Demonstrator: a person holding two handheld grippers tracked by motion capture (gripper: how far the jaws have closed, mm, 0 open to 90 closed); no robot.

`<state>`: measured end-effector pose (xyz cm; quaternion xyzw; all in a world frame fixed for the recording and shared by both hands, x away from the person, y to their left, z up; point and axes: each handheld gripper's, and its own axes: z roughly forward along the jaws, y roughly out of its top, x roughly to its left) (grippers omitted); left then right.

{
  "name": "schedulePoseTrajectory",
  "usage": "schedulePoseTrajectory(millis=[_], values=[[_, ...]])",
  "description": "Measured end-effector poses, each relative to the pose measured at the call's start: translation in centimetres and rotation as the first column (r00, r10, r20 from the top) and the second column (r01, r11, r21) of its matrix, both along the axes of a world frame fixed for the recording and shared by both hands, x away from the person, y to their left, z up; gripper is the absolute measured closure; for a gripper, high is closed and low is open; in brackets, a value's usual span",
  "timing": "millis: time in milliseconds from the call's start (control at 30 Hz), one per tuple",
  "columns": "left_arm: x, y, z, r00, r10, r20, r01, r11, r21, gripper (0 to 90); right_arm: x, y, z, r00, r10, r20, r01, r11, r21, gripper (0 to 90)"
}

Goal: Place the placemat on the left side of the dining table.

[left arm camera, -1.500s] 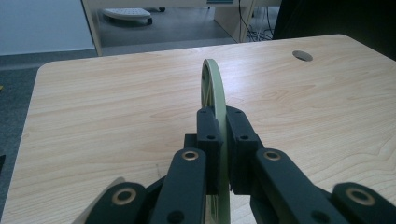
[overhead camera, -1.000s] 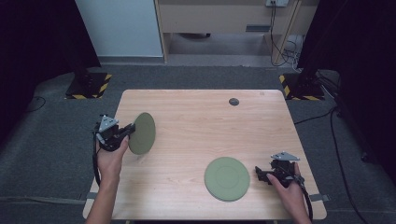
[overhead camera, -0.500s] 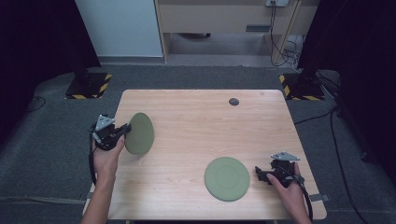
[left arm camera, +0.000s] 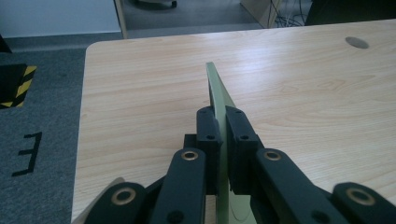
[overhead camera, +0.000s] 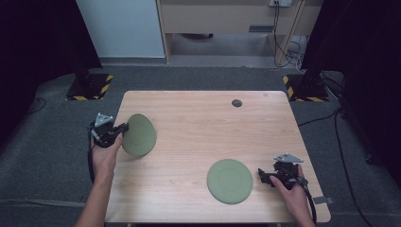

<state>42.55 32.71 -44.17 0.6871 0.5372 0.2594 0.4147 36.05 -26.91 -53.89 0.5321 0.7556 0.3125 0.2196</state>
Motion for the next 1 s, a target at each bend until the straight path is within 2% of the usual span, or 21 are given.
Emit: schedulePoseTrajectory(millis=[567, 1000], values=[[3.1, 2.6, -3.2, 0.9965, 0.035, -0.076, -0.035, 0.9994, 0.002, 85.3, 0.0, 0.1, 0.0, 1.0, -0.005, 0.001, 0.005, 1.0, -0.001, 0.8], [5.7, 3.1, -4.8, 0.9923, 0.031, -0.12, -0.03, 0.9995, 0.004, 85.3, 0.0, 0.1, 0.0, 0.9999, -0.011, 0.001, 0.011, 0.9999, 0.002, 0.7]])
